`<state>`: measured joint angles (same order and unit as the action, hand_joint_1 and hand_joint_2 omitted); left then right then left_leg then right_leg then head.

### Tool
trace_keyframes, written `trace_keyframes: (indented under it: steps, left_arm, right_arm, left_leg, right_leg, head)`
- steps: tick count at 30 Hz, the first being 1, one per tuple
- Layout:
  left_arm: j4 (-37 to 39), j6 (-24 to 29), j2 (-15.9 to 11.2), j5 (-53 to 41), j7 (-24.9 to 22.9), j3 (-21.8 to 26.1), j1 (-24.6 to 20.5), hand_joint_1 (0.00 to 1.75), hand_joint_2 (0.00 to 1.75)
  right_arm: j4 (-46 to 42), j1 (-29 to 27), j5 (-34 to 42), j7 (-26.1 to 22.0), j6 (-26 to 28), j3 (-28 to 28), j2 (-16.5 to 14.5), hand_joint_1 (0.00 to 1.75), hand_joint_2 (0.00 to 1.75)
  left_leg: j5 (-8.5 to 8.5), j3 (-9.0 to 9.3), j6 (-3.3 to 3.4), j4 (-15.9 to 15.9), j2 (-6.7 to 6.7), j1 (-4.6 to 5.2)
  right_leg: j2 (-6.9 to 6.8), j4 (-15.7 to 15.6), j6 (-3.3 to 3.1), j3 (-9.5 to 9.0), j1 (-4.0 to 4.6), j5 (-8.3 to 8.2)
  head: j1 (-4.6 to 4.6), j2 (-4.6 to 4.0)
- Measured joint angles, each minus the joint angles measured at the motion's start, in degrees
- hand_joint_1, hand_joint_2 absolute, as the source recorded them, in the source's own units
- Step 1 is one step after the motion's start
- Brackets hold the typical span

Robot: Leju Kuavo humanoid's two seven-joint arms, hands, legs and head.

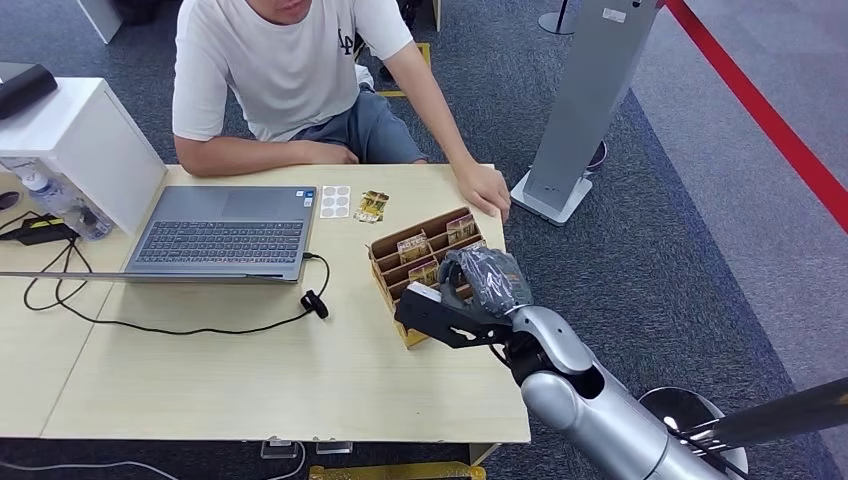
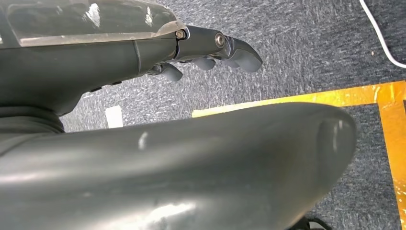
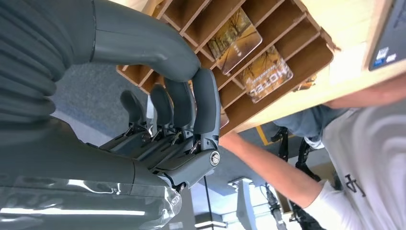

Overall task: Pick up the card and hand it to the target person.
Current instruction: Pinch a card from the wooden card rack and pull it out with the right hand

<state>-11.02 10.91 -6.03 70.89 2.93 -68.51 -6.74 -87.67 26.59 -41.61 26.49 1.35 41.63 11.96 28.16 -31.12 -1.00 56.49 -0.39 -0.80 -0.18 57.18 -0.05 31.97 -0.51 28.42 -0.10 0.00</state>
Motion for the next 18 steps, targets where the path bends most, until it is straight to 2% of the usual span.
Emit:
trace_keyframes:
  steps: [5,13,18]
  left_arm:
    - [0.00,-0.11,0.00,-0.09,0.07,-0.04,-0.15,0.00,0.00]
    - [0.00,-0.11,0.00,0.07,0.13,-0.04,-0.18,0.00,0.00]
    - [0.00,-0.11,0.00,0.31,0.13,-0.04,-0.17,0.00,0.00]
  right_arm:
    - [6.74,2.97,-1.61,-0.70,-0.57,3.90,-2.87,1.24,1.75]
    - [15.42,5.35,-3.94,-1.05,1.02,7.74,-6.45,0.86,1.75]
    - [17.99,6.05,-4.58,-1.10,2.20,8.73,-7.49,0.84,1.75]
  left_leg:
    - [0.00,-0.01,0.00,0.00,-0.02,0.00]
    - [0.00,-0.03,0.00,0.00,-0.02,0.00]
    - [0.00,-0.03,0.00,0.00,-0.02,0.00]
  right_leg:
    - [-0.02,0.00,0.01,0.01,0.00,0.01]
    - [-0.02,0.00,0.01,0.03,0.00,0.02]
    - [-0.01,-0.01,0.01,0.03,0.00,0.02]
  head:
    - [0.06,0.00]
    - [0.08,0.00]
    - [0.09,0.00]
